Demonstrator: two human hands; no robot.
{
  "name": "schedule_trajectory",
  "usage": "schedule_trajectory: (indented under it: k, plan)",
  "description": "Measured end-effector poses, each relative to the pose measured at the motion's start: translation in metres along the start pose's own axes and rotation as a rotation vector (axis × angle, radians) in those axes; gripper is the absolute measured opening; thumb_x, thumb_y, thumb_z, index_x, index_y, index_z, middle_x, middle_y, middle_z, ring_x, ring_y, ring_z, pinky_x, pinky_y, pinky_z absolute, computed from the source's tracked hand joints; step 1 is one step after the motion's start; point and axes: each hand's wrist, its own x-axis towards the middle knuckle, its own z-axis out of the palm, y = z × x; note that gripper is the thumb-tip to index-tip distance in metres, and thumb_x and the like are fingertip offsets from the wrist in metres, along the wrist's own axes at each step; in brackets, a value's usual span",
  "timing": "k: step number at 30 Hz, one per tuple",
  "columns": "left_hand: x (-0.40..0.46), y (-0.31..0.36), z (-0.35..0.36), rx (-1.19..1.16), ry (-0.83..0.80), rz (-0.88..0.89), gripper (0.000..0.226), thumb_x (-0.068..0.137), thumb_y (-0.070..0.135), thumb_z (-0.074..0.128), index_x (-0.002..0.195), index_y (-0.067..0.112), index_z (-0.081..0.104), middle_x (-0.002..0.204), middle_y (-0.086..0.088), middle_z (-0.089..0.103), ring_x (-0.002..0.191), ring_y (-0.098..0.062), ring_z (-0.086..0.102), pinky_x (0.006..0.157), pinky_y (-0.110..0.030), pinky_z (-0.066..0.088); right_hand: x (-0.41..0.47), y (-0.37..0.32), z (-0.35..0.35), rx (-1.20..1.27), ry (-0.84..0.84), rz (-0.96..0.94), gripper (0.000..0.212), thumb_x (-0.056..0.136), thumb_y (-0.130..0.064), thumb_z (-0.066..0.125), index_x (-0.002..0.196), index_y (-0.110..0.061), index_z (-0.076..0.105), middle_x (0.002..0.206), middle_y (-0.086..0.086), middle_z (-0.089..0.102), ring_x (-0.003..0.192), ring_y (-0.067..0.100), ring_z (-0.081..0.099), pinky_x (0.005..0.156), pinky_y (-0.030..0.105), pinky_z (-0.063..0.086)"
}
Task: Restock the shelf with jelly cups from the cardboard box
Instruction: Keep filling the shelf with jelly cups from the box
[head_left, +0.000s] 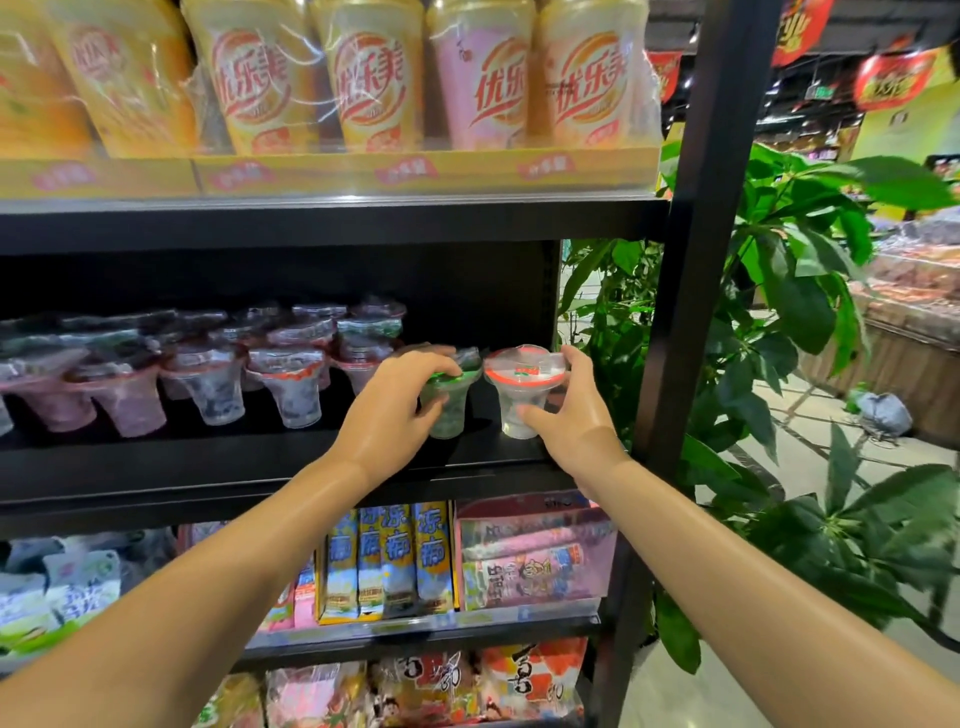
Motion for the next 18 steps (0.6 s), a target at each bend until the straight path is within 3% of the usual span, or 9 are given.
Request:
schedule_trajectory:
  k: [3, 6, 10, 12, 14, 18]
  plan:
    - [-0.002, 0.005, -0.005, 0.050, -0.057, -0.005, 0.046, 0.091, 0.012, 0.069, 0.132, 0.028, 0.058, 0.139, 0.006, 0.053, 0.130, -0.019, 0.044, 0.105, -0.036, 0.043, -0.006, -0.004, 0.000, -0.090, 0.056, -0.011, 0.093, 0.088, -0.003, 0.073, 0.157, -0.025, 0.016, 0.150, 0.005, 0.034, 0.137, 0.020, 0.039, 0.114, 0.037, 0.037]
    - [-0.012, 0.012, -0.011, 0.071, 0.018, -0.011, 0.049, 0.088, 0.010, 0.070, 0.133, 0.025, 0.056, 0.149, 0.005, 0.041, 0.138, -0.018, 0.034, 0.099, -0.027, 0.038, -0.017, -0.006, 0.002, -0.162, 0.087, -0.056, 0.085, 0.085, -0.004, 0.073, 0.151, -0.027, 0.023, 0.143, 0.003, 0.030, 0.133, 0.020, 0.035, 0.105, 0.030, 0.036]
    - [-0.039, 0.027, -0.020, 0.031, 0.176, -0.009, 0.025, 0.088, 0.005, 0.064, 0.106, 0.020, 0.056, 0.119, 0.008, 0.048, 0.115, -0.010, 0.044, 0.091, -0.018, 0.037, -0.037, -0.001, 0.004, -0.330, 0.135, -0.156, 0.051, 0.088, -0.007, 0.068, 0.121, -0.027, 0.036, 0.125, -0.002, 0.033, 0.120, 0.017, 0.035, 0.089, 0.023, 0.029]
    - [-0.054, 0.032, -0.018, 0.078, 0.106, -0.021, 0.020, 0.092, 0.012, 0.062, 0.109, 0.020, 0.058, 0.119, 0.008, 0.050, 0.116, -0.012, 0.045, 0.095, -0.026, 0.043, -0.046, 0.004, 0.005, -0.429, 0.075, -0.164, 0.047, 0.090, -0.011, 0.067, 0.127, -0.025, 0.041, 0.131, -0.001, 0.033, 0.123, 0.017, 0.036, 0.093, 0.026, 0.033]
    - [-0.064, 0.036, -0.010, 0.187, -0.034, -0.044, 0.031, 0.098, 0.029, 0.056, 0.127, 0.021, 0.057, 0.137, 0.006, 0.047, 0.132, -0.015, 0.040, 0.106, -0.034, 0.041, -0.053, 0.009, 0.006, -0.568, 0.015, -0.181, 0.055, 0.092, -0.019, 0.066, 0.140, -0.025, 0.040, 0.144, -0.001, 0.028, 0.134, 0.019, 0.031, 0.108, 0.034, 0.034]
    - [-0.068, 0.041, 0.000, 0.291, -0.295, -0.135, 0.057, 0.103, 0.052, 0.028, 0.156, 0.030, 0.024, 0.165, 0.009, 0.013, 0.153, -0.014, 0.002, 0.122, -0.038, 0.019, -0.061, 0.015, 0.007, -0.893, -0.121, -0.200, 0.063, 0.101, -0.042, 0.050, 0.156, -0.031, 0.022, 0.166, 0.001, 0.002, 0.152, 0.023, 0.002, 0.125, 0.047, 0.007]
